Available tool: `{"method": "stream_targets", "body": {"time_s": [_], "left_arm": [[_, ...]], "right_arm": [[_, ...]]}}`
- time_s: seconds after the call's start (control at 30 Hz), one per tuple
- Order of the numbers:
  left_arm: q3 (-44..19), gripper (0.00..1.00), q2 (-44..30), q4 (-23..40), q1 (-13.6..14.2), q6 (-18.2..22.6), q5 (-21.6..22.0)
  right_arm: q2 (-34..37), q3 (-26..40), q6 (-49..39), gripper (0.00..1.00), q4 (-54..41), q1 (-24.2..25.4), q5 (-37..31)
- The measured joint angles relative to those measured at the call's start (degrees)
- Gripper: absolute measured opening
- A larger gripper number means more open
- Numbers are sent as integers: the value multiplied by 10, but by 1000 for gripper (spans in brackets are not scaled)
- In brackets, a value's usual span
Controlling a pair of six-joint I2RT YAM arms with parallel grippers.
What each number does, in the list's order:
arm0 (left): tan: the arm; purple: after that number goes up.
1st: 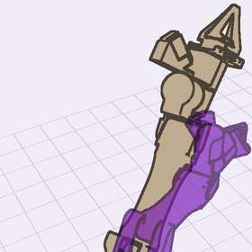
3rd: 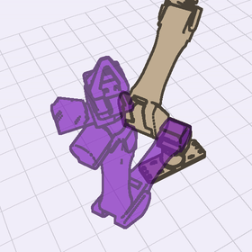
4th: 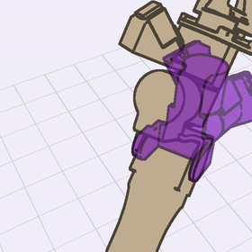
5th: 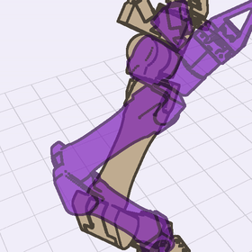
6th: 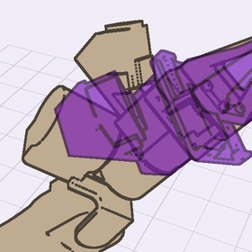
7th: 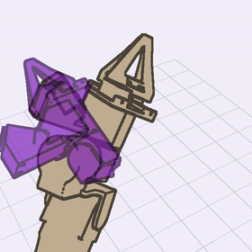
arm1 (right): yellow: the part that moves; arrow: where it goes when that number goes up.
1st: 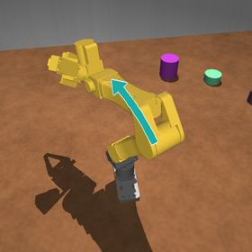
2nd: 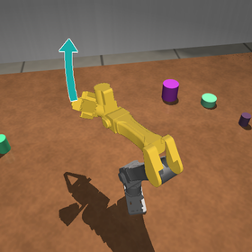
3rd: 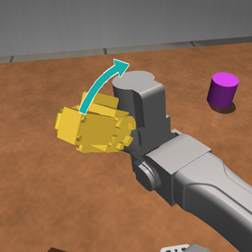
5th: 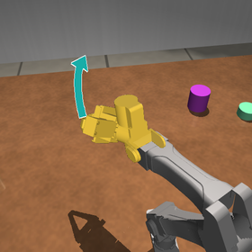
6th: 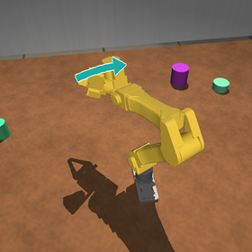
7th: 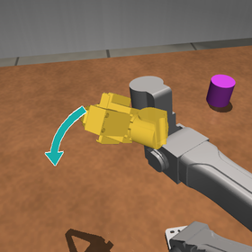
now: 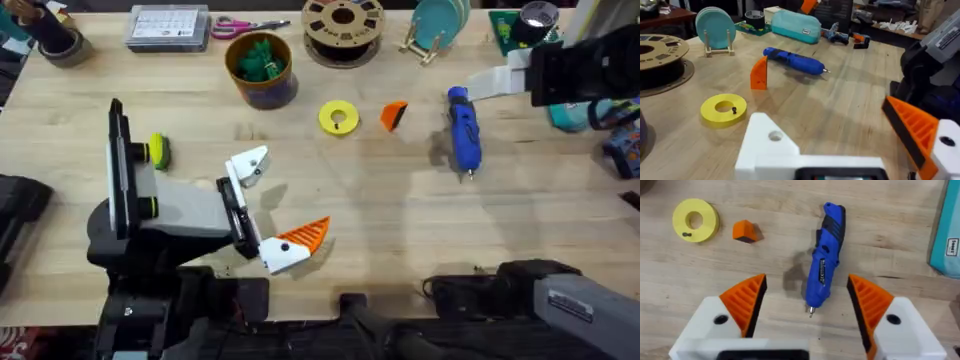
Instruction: Pick up the gripper from the table and insert it into the empty holder that is missing its gripper. Then pick up a screw, insert it into the mounting hole, and use the screwdriver to tighten it. Finally, clean up the table by picking up the vegetable and placing it into the bucket.
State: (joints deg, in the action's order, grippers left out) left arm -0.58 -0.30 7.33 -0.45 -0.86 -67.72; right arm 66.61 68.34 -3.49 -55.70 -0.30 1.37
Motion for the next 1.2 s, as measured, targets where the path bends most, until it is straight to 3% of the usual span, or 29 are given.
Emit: {"method": "stream_targets", "body": {"time_s": [0.37,0.53,0.93,1.2], "left_arm": [[0,985,0,0,0,0,0],[0,985,0,0,0,0,0],[0,985,0,0,0,0,0],[0,985,0,0,0,0,0]], "right_arm": [[0,0,0,998,1,0,0],[0,2,0,998,51,0,0],[0,3,-9,998,25,0,0],[26,77,-28,998,-59,-25,0]]}}
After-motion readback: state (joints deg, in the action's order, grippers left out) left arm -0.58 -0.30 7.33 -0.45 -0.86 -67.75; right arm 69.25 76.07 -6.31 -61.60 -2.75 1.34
